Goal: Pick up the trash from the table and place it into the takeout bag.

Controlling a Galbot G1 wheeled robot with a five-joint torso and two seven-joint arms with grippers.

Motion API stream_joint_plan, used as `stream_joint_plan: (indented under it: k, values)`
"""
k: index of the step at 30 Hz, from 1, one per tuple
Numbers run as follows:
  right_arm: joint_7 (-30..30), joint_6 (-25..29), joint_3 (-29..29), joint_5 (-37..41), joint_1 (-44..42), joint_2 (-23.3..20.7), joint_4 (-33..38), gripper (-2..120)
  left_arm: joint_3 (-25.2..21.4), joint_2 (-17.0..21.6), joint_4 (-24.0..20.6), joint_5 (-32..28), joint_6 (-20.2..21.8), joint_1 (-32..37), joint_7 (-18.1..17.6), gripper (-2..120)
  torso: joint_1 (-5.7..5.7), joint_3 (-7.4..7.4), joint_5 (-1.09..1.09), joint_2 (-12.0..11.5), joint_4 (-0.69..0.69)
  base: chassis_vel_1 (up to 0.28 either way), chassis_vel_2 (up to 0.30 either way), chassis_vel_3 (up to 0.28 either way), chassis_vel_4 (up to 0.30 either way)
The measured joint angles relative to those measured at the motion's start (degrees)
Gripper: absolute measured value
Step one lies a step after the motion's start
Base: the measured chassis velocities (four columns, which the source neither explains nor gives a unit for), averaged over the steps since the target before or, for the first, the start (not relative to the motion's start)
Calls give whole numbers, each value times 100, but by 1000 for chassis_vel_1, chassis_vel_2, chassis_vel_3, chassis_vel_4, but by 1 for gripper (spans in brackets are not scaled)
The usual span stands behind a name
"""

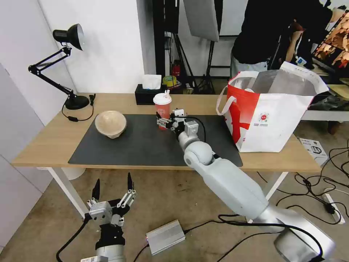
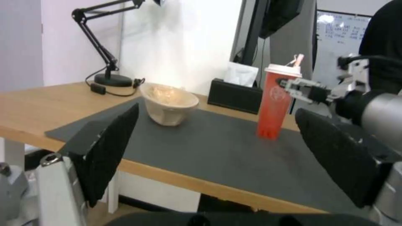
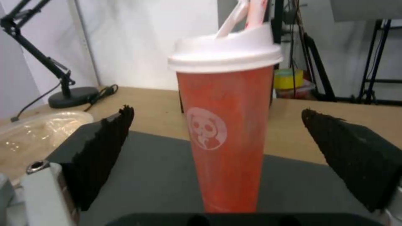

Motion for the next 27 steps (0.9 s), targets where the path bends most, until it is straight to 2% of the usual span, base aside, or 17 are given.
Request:
stream_joint_plan:
  k: [14, 27]
  values:
    - [-274, 241, 4, -160, 231, 433, -943, 100, 2, 1, -22, -5, -25, 72, -9, 100, 0, 0, 0, 0, 0, 0, 0, 0, 0]
    - [-400, 283, 64, -174, 452, 688, -1369, 100, 3, 0, -53, -4, -33, 88, -8, 100, 0, 0, 0, 0, 0, 0, 0, 0, 0]
